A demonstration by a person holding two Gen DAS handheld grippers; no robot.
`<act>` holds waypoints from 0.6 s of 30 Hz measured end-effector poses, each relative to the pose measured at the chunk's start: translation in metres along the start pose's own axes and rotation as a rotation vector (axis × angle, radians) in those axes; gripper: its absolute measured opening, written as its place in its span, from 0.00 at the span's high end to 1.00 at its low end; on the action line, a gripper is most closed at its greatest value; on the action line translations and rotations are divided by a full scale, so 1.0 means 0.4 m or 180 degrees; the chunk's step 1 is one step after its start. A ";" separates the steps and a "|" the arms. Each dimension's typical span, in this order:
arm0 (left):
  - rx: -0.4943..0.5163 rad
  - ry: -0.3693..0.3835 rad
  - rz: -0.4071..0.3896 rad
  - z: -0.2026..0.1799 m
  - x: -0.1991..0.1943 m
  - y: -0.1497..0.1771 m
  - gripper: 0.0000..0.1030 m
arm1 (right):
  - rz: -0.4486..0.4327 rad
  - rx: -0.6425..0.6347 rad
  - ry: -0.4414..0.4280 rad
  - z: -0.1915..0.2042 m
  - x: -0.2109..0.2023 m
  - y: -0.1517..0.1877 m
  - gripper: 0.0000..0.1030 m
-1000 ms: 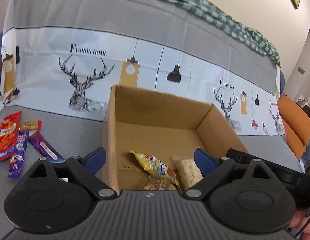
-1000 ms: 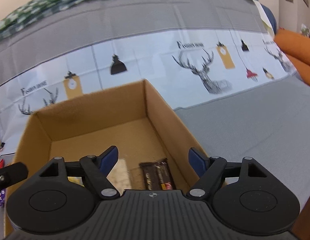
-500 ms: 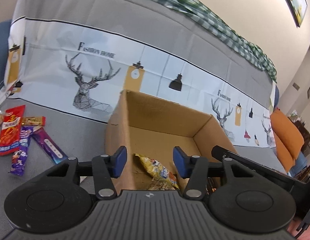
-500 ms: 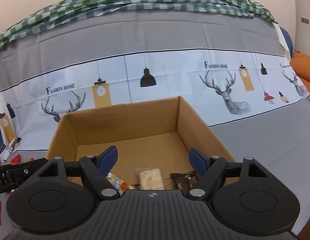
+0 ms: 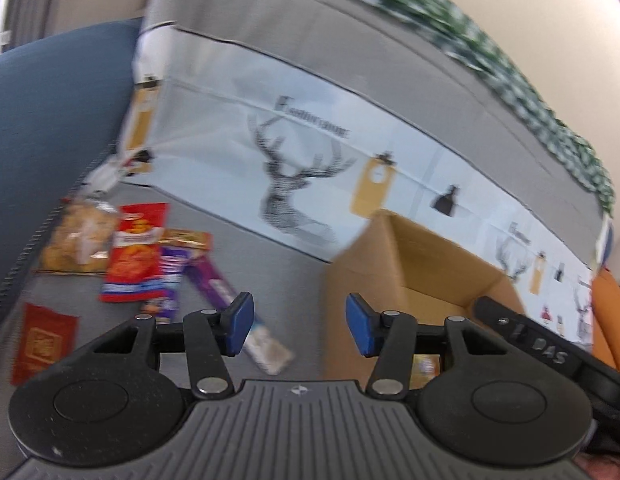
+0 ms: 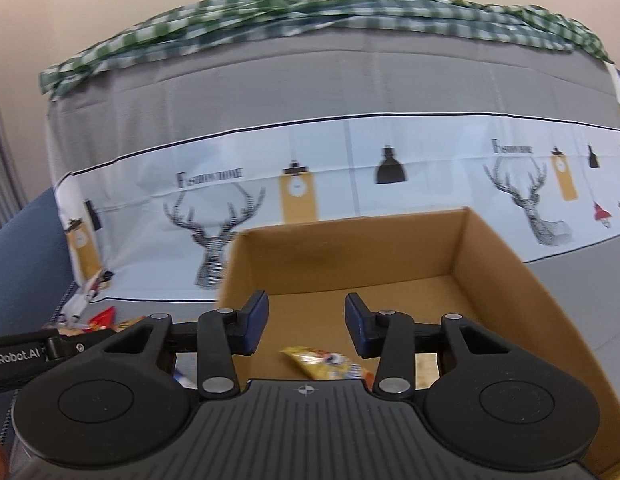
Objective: Organize snacks
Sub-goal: 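Move both open grippers back to the snack pile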
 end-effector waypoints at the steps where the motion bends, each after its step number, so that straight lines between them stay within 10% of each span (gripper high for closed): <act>1: -0.0024 -0.0067 0.0003 0.023 -0.002 -0.004 0.46 | 0.0004 -0.0004 -0.0021 0.012 0.001 0.001 0.57; 18: -0.0236 -0.0977 0.0254 0.276 -0.012 0.017 0.44 | 0.0004 -0.0179 -0.0338 0.241 0.029 0.038 0.57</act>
Point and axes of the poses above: each gripper's, at about its wrist camera, not at the fingertips, and x roughly the way its jaws point, z to its left, y to its underside, the point moved 4 cm from there along x, roughly the way its jaws point, and after that the axes turned 10 degrees about -z, right-handed, at the moved point
